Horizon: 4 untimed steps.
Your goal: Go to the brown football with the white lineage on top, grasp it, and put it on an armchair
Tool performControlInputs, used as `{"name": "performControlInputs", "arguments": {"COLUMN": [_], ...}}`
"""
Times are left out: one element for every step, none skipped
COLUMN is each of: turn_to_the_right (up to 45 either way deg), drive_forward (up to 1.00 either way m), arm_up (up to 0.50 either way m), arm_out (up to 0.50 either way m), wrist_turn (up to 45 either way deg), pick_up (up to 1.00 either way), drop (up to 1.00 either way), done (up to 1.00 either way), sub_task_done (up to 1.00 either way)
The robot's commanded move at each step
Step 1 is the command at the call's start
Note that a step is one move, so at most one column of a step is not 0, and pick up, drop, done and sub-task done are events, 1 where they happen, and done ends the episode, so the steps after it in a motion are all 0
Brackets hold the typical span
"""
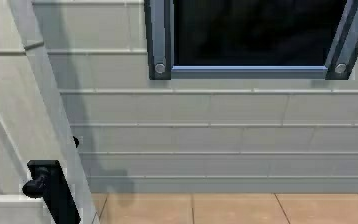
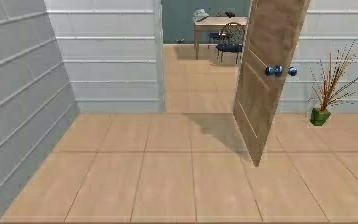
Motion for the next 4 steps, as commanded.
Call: {"name": "performControlInputs", "arguments": {"turn_to_the_right": [45.0,45.0,6.0,0.0], "drive_forward": [0.00,0.00,0.00,1.00], "arm_up": [0.00,0.00,0.00,0.00], "arm_out": [0.00,0.00,0.00,0.00], "wrist_turn": [0.0,0.0,0.0,0.0], "pick_up": [0.00,0.00,0.00,0.00], "drop": [0.00,0.00,0.00,0.00], "done": [0.00,0.00,0.00,0.00], "sub_task_done": [0.00,0.00,0.00,0.00]}}
